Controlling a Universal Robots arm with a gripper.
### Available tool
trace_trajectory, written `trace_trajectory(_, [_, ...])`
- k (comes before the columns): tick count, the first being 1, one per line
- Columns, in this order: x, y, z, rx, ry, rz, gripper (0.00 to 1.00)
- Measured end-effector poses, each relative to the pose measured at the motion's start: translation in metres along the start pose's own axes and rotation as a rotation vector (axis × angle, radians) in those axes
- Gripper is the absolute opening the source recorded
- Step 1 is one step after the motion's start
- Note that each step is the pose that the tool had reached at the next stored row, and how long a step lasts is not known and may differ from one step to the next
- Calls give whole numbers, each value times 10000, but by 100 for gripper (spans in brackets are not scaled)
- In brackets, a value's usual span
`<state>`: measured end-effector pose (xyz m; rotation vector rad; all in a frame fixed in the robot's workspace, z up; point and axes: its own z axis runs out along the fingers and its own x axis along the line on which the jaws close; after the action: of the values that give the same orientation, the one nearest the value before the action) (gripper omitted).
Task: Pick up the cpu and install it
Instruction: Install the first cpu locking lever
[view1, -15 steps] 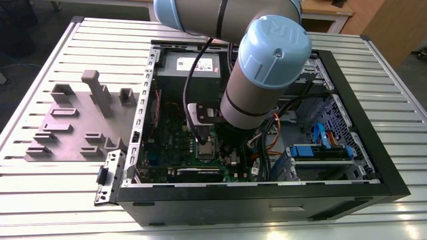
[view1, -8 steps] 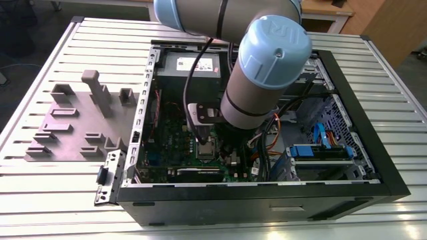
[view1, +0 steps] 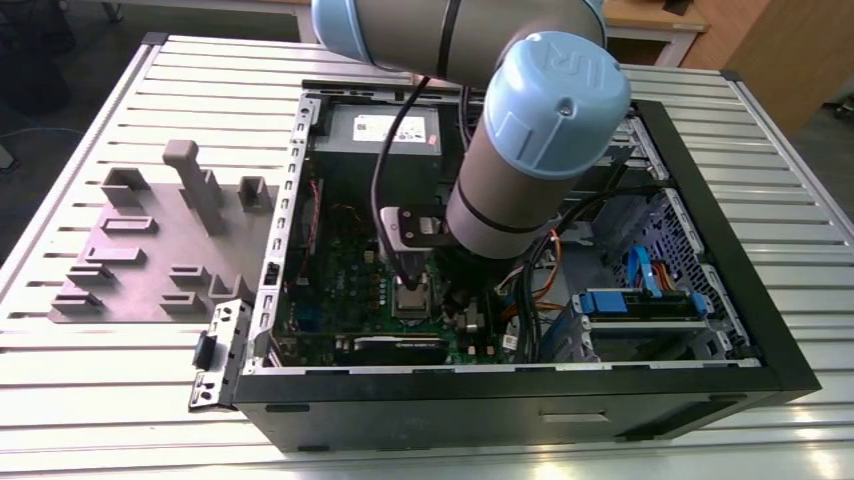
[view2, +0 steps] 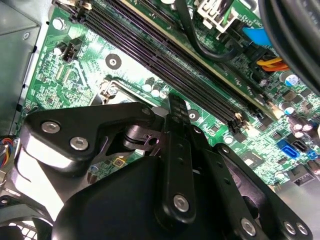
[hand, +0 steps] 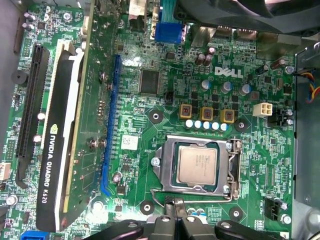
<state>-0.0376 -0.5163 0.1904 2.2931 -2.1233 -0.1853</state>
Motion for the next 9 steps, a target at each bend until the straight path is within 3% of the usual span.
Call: trace_trajectory(9, [2,-11,7,1,-2,-1,11])
